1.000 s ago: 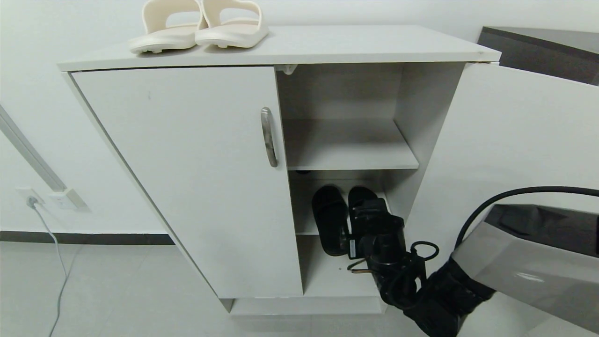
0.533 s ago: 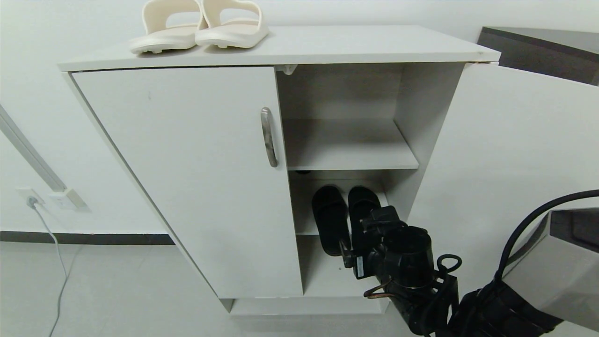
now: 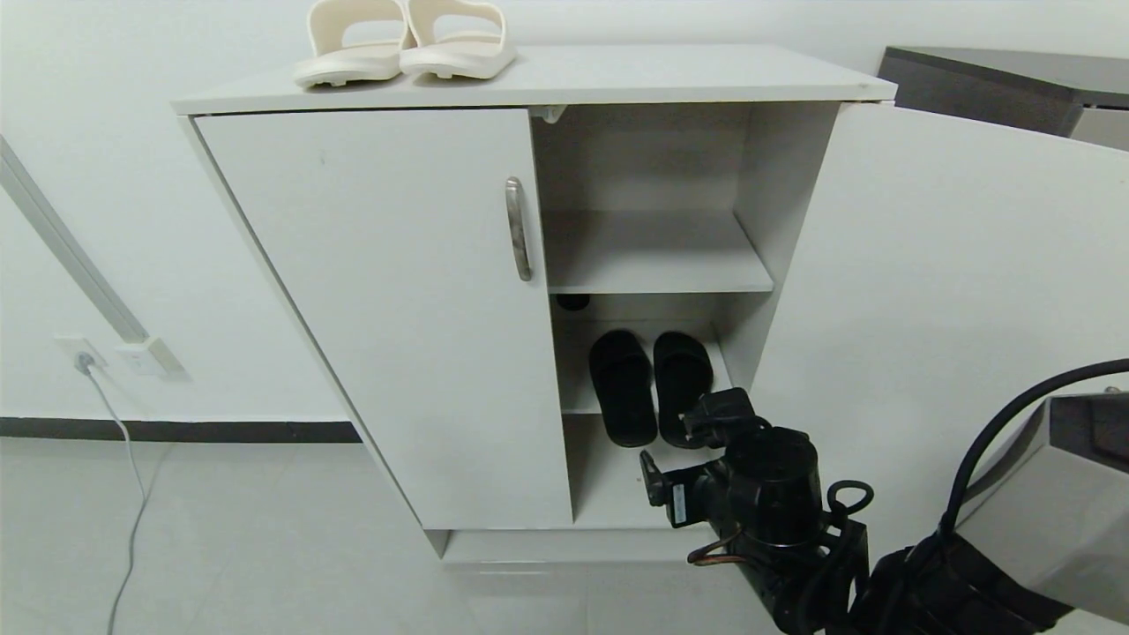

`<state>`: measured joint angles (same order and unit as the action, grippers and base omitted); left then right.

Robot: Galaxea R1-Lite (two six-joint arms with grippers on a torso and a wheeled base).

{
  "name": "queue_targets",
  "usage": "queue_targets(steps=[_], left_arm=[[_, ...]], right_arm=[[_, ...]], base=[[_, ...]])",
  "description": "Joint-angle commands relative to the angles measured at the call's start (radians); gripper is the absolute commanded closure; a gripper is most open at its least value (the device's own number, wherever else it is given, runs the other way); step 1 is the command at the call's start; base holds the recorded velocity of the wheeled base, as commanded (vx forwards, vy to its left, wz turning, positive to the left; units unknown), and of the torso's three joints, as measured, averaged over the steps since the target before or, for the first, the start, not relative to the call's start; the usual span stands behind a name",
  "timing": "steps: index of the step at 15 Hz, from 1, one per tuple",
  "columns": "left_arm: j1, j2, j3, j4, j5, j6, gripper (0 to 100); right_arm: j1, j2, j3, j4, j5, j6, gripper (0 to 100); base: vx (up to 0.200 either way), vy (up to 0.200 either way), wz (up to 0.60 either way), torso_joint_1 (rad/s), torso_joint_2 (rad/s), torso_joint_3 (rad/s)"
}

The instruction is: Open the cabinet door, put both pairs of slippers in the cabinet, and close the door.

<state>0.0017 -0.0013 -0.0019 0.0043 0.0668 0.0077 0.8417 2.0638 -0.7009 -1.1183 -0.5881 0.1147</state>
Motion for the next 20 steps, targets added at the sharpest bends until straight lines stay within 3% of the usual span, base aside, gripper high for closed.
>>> queue_targets(steps=[1,12,20], left_arm=[[0.0,0.001,0.0,0.0,0.001,0.0,100],[0.0,0.001,0.0,0.0,-0.002,0.002,100],[0.0,0.001,0.0,0.0,-0.002,0.006,100]], right_arm=[[0.004,-0.001,0.001,-0.002,0.001,0.0,0],[0.005,-0.002,0.004,-0.002,-0.001,0.0,0],[0.005,-0.005,0.011,-0.02,0.002,0.007,0]], base=[[0.0,0.0,0.0,0.0,0.0,0.0],[0.0,0.0,0.0,0.0,0.0,0.005],[0.0,0.0,0.0,0.002,0.0,0.181]])
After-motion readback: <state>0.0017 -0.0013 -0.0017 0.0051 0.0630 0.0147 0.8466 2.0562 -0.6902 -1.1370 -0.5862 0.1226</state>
